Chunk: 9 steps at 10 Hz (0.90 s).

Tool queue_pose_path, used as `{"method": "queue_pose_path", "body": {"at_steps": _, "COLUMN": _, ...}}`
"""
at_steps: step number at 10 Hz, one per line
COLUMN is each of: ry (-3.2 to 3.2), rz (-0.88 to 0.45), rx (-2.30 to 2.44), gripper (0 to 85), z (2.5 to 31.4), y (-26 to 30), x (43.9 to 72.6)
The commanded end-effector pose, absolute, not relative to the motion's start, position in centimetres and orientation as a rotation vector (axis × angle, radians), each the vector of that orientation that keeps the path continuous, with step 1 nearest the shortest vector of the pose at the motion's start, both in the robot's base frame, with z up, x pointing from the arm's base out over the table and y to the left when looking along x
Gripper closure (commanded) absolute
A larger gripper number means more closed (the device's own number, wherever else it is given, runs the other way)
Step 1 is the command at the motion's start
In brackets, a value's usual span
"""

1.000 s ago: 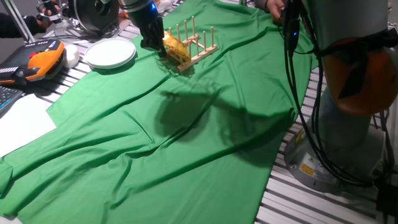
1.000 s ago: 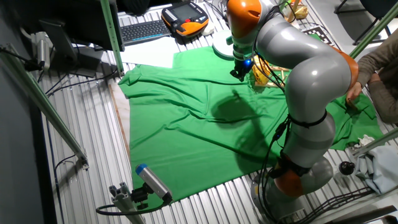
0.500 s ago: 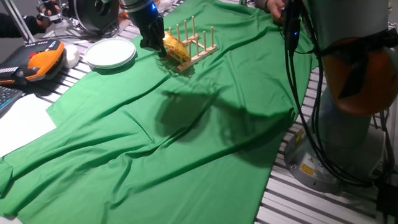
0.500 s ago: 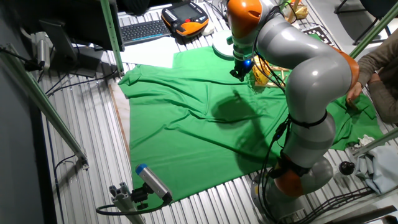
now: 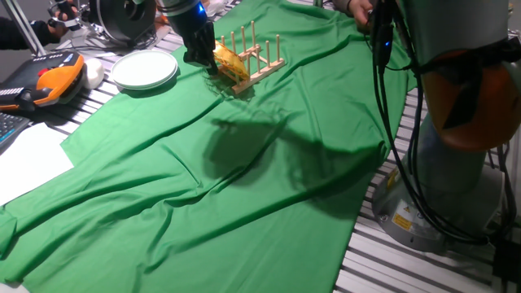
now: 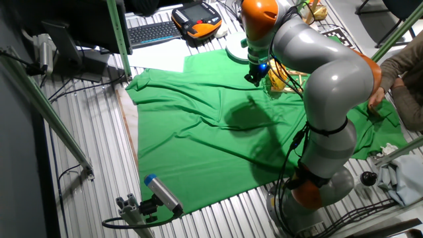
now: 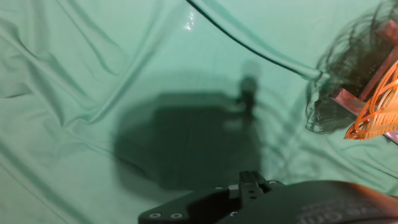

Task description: Take the dish off the dish rack

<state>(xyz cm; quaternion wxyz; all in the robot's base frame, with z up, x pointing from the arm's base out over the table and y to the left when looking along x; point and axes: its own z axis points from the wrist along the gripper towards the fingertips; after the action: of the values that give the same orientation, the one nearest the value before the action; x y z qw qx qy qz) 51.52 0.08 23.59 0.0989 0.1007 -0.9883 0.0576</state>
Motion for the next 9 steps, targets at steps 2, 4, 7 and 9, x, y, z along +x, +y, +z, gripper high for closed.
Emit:
{"method": "queue_pose_path", "body": {"at_steps": 2, "ry": -2.965, "rz": 0.153, "rx": 0.261, "gripper": 85.0, "z": 23.58, "y": 0.07, "x": 51.52}}
{"method": "queue_pose_path", "body": {"at_steps": 4, "ry": -2.981, "rz": 0.164, "rx": 0.247, "gripper": 85.0, "z": 23.58, "y": 0.07, "x": 51.52}}
{"method": "queue_pose_path", "body": {"at_steps": 7, "ry": -3.064, "rz": 0.305, "rx": 0.184, "gripper": 85.0, "z": 23.58, "y": 0.07, "x": 51.52}}
{"method": "queue_pose_path", "body": {"at_steps": 9, "ry": -3.105, "rz": 0.390, "rx": 0.143, "gripper": 85.0, "z": 23.58, "y": 0.07, "x": 51.52}}
